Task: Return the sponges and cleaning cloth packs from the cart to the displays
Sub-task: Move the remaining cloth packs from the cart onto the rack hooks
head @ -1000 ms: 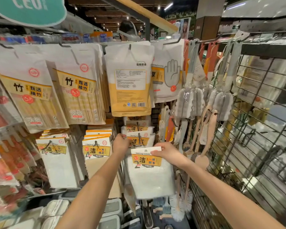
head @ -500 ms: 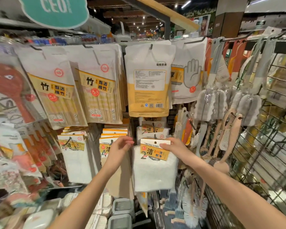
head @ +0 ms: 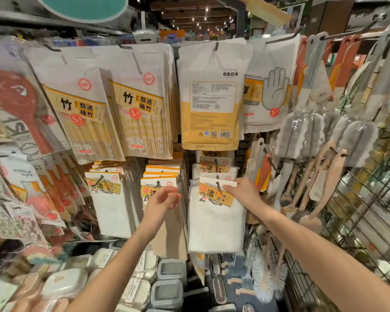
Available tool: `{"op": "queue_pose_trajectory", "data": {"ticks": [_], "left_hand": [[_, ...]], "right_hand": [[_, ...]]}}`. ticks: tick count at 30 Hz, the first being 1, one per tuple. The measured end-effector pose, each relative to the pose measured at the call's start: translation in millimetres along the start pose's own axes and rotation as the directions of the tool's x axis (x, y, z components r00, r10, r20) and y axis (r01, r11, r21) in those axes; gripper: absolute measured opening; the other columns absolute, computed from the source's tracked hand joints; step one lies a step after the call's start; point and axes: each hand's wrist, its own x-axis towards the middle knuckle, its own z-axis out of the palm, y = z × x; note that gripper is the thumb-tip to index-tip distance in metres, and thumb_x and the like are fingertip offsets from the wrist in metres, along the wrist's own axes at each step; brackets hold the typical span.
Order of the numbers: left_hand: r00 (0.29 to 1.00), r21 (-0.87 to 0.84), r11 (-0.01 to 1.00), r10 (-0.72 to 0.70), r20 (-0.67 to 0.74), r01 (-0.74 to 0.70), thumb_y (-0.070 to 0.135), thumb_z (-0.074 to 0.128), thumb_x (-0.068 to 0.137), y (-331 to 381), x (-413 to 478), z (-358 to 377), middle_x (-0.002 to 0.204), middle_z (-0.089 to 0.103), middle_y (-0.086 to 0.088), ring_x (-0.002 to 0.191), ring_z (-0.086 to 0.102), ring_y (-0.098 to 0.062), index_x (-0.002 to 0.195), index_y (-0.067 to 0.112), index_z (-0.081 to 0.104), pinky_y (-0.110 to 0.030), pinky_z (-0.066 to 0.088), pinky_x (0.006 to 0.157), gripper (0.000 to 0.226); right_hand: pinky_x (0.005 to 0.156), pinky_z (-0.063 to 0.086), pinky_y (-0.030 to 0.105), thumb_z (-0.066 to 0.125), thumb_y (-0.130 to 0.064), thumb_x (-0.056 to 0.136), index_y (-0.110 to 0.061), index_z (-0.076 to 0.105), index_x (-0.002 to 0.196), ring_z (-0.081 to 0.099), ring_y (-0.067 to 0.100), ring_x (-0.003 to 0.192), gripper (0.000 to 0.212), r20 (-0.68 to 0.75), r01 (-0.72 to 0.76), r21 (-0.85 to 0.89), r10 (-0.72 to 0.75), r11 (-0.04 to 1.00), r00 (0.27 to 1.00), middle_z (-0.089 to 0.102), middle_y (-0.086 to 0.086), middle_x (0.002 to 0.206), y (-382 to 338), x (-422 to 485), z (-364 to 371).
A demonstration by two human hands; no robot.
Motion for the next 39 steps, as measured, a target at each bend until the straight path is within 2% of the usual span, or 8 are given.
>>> {"op": "queue_pose_trajectory", "data": {"ticks": [2, 6, 9, 19, 23, 27, 32, 39], "left_hand": [[1.000, -0.018, 1.000, 0.018, 0.011, -0.018, 0.013, 0.051, 0.097, -1, -2, -2, 0.099, 0.068, -0.013, 0.093, 0.065, -0.027, 0.106, 0.008, 0.063, -0.027, 0.054, 0.083, 0.016], [1.000, -0.050, 0.998, 0.028, 0.000, -0.028, 0.014, 0.052, 0.096, -2, -5, -5, 0.098, 0.069, -0.015, 0.093, 0.065, -0.031, 0.104, 0.009, 0.064, -0.033, 0.054, 0.085, 0.015], [1.000, -0.026, 1.000, 0.016, 0.005, -0.016, 0.011, 0.051, 0.097, 0, -7, -8, 0.096, 0.069, -0.014, 0.089, 0.066, -0.026, 0.104, 0.008, 0.064, -0.026, 0.054, 0.079, 0.015], [0.994, 0.038, 0.999, -0.040, 0.102, 0.036, 0.014, 0.051, 0.097, 17, -26, -2, 0.093, 0.069, -0.007, 0.082, 0.065, -0.013, 0.106, 0.009, 0.061, -0.021, 0.051, 0.075, 0.014], [0.977, 0.043, 0.998, -0.045, 0.207, 0.037, 0.013, 0.049, 0.097, 32, -44, 21, 0.100, 0.069, -0.009, 0.088, 0.065, -0.018, 0.106, 0.013, 0.061, -0.026, 0.052, 0.080, 0.015], [0.937, 0.021, 1.000, -0.012, 0.348, 0.005, 0.008, 0.046, 0.098, 51, -68, 58, 0.091, 0.068, -0.007, 0.080, 0.062, -0.017, 0.106, 0.006, 0.060, -0.019, 0.051, 0.071, 0.016], [0.799, -0.062, 0.997, 0.072, 0.597, -0.043, -0.001, 0.049, 0.094, 59, -127, 128, 0.081, 0.069, -0.005, 0.072, 0.063, -0.012, 0.096, 0.011, 0.061, -0.021, 0.050, 0.068, 0.017], [0.441, -0.027, 0.999, 0.044, 0.896, -0.043, 0.000, 0.050, 0.095, 46, -284, 249, 0.079, 0.068, 0.001, 0.066, 0.065, 0.000, 0.095, 0.012, 0.060, -0.014, 0.046, 0.060, 0.016]], "right_hand": [[0.056, 0.037, 0.027, 0.065, -0.030, 0.085, -0.009, 0.066, 0.077, 0.061, 0.022, 0.073, 0.023, -0.069, -0.050, -0.083, 0.044, 0.995, 0.997, 0.062, 0.003, 0.070, -4, 15, 5], [0.069, 0.044, 0.029, 0.066, -0.040, 0.082, -0.007, 0.065, 0.102, 0.063, 0.032, 0.095, 0.038, -0.146, -0.160, -0.124, 0.141, 0.979, 0.979, 0.067, 0.011, 0.098, -9, 54, 12], [0.073, 0.051, 0.038, 0.062, -0.047, 0.079, -0.011, 0.057, 0.094, 0.063, 0.035, 0.091, 0.040, -0.179, -0.226, -0.199, 0.191, 0.954, 0.965, 0.066, 0.015, 0.104, -11, 71, 15], [0.082, 0.043, 0.029, 0.053, -0.013, 0.093, -0.009, 0.042, 0.136, 0.053, 0.031, 0.116, 0.045, -0.130, -0.128, -0.076, 0.118, 0.989, 0.985, 0.053, 0.010, 0.132, -19, -25, 2], [0.059, 0.039, 0.022, 0.052, -0.019, 0.092, -0.014, 0.042, 0.137, 0.055, 0.021, 0.093, 0.045, -0.189, -0.084, -0.052, 0.073, 0.995, 0.979, 0.058, 0.008, 0.119, -24, -95, -14], [0.063, 0.049, 0.029, 0.051, -0.018, 0.091, -0.018, 0.046, 0.131, 0.060, 0.018, 0.079, 0.040, -0.219, -0.146, 0.001, 0.142, 0.989, 0.965, 0.060, 0.005, 0.121, -15, -166, -28], [0.092, 0.042, 0.027, 0.046, -0.010, 0.090, -0.016, 0.050, 0.131, 0.055, 0.018, 0.114, 0.041, -0.353, -0.309, 0.082, 0.318, 0.947, 0.880, 0.056, 0.003, 0.129, 14, -280, -51], [0.096, 0.043, 0.026, 0.050, -0.004, 0.088, -0.008, 0.056, 0.123, 0.056, 0.021, 0.112, 0.035, -0.547, -0.547, 0.249, 0.582, 0.799, 0.601, 0.061, 0.005, 0.117, 100, -475, -85]]}}
